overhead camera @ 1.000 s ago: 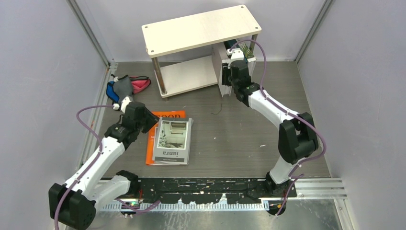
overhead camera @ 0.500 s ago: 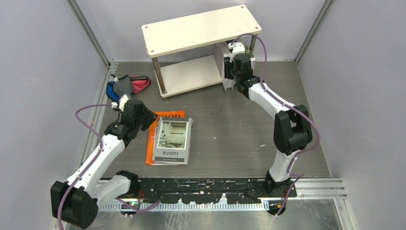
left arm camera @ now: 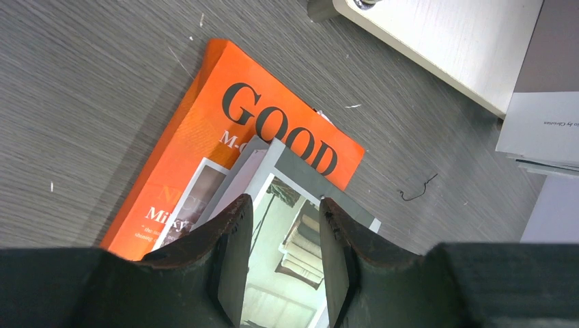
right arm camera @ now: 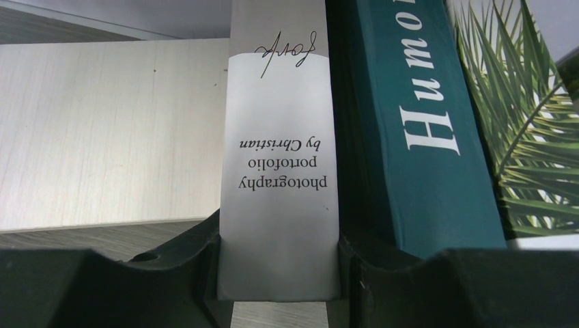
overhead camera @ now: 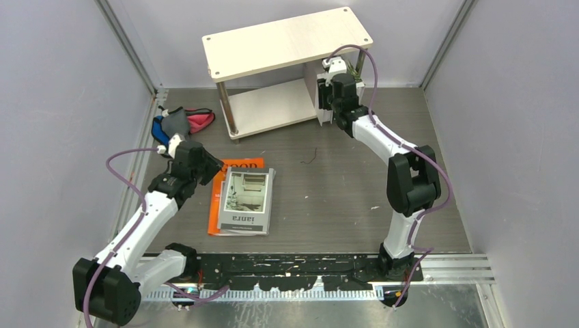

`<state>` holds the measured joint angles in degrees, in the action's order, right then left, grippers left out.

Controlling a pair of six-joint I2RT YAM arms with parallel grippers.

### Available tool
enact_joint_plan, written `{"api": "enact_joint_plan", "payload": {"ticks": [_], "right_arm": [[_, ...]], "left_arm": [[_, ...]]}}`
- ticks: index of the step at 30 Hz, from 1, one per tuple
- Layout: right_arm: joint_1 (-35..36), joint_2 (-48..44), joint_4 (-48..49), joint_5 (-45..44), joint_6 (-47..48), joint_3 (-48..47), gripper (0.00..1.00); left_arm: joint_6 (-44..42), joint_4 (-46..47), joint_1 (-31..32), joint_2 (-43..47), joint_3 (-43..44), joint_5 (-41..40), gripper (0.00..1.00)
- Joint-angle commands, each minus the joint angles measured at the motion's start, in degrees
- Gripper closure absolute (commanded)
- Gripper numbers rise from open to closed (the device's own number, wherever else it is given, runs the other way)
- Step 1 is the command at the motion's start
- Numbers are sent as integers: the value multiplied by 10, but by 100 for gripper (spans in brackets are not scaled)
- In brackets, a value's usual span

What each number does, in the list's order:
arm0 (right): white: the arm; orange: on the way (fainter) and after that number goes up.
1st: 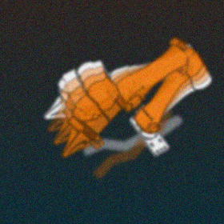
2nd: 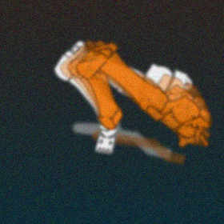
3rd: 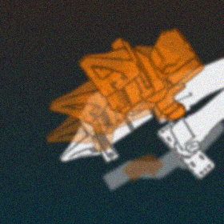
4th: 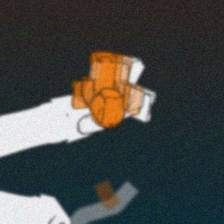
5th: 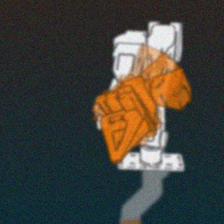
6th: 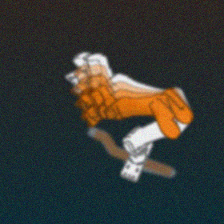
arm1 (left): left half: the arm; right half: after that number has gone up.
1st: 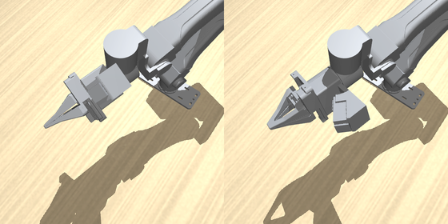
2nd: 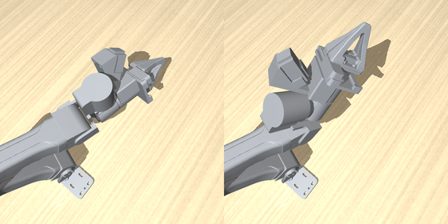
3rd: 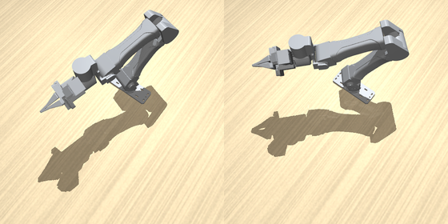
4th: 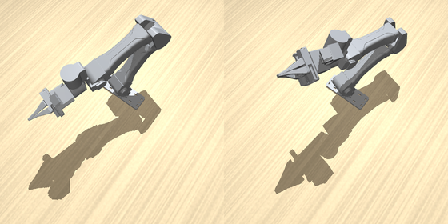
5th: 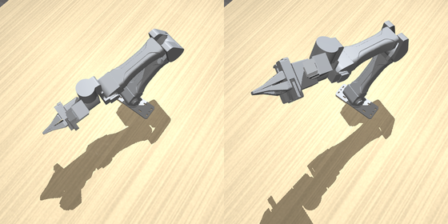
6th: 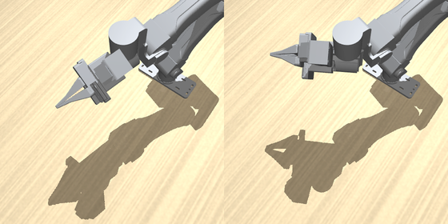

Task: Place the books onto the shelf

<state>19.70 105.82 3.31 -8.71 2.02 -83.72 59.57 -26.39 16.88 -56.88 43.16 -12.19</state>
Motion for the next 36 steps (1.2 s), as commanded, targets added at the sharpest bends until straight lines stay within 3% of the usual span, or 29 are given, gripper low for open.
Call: {"api": "enact_joint_plan", "payload": {"ticks": [1,15,36], "right_arm": [[-2,7,36,-3,19,-35,56],[-3,5,47,-14,6,-18,38],[-3,-56,59,-35,-2,21,37]], "left_arm": [[-1,26,-7,9,11,0,59],[-2,32,-13,-4,14,8,59],[10,28,-13,1,20,16,60]]}}
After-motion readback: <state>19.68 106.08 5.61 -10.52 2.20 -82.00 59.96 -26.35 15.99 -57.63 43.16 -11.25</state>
